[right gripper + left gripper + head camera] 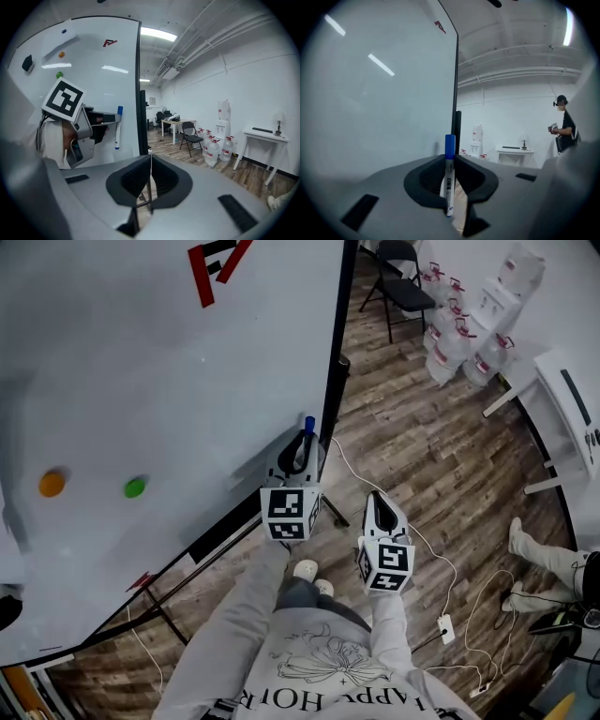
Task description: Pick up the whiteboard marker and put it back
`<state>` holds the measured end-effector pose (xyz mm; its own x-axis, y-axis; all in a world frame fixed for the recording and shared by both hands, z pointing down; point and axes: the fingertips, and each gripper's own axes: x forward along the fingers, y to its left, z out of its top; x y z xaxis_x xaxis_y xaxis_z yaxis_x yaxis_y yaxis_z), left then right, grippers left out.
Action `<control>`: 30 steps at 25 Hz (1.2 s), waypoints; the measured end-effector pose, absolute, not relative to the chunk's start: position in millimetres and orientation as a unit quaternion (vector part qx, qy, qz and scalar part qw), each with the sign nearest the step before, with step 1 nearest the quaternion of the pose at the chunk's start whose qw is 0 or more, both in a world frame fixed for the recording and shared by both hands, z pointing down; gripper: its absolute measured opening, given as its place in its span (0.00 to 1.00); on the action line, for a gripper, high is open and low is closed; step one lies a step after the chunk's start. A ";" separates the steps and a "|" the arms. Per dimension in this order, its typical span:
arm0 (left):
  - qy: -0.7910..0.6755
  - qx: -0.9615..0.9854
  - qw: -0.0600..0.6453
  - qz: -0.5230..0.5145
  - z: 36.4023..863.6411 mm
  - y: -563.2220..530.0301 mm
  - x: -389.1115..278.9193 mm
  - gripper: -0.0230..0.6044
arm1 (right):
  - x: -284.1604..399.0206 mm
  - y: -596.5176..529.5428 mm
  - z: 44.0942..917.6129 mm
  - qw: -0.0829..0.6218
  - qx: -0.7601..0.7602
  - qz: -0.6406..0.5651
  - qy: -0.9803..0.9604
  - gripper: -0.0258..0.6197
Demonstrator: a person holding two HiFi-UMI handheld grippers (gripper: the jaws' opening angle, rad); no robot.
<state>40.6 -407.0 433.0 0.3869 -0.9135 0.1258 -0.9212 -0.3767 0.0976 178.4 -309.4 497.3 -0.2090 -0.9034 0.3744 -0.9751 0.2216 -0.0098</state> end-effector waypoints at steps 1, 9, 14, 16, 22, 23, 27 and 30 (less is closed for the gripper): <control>-0.555 0.827 0.080 0.030 439.2 -407.8 40.3 0.13 | 178.5 -309.5 500.1 0.148 0.612 0.124 -0.767 0.05; -0.557 0.822 0.108 0.051 476.6 -411.2 38.8 0.13 | 179.1 -309.8 515.5 0.166 0.608 0.137 -0.764 0.05; -0.556 0.817 0.125 0.083 503.1 -407.7 37.8 0.13 | 174.8 -308.2 523.8 0.177 0.602 0.140 -0.766 0.05; -0.557 0.815 0.130 0.095 510.2 -407.1 37.8 0.13 | 173.6 -309.3 525.0 0.180 0.600 0.140 -0.767 0.05; -0.551 0.814 0.148 0.109 519.8 -403.0 36.3 0.13 | 169.2 -310.8 524.5 0.181 0.597 0.138 -0.769 0.05; -0.550 0.815 0.147 0.111 518.8 -402.2 36.4 0.13 | 168.3 -311.3 524.2 0.180 0.596 0.137 -0.770 0.05; -0.556 0.813 0.131 0.108 507.2 -395.0 33.6 0.13 | 163.7 -313.3 519.0 0.174 0.593 0.131 -0.775 0.05; -0.561 0.813 0.124 0.098 495.2 -386.7 31.4 0.13 | 160.4 -314.9 509.3 0.167 0.594 0.121 -0.778 0.05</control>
<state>31.4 -386.7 495.2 0.3517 -0.8872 0.2985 -0.9359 -0.3405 0.0908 160.4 -314.9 509.3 -0.2389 -0.8830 0.4040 -0.9640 0.2656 0.0103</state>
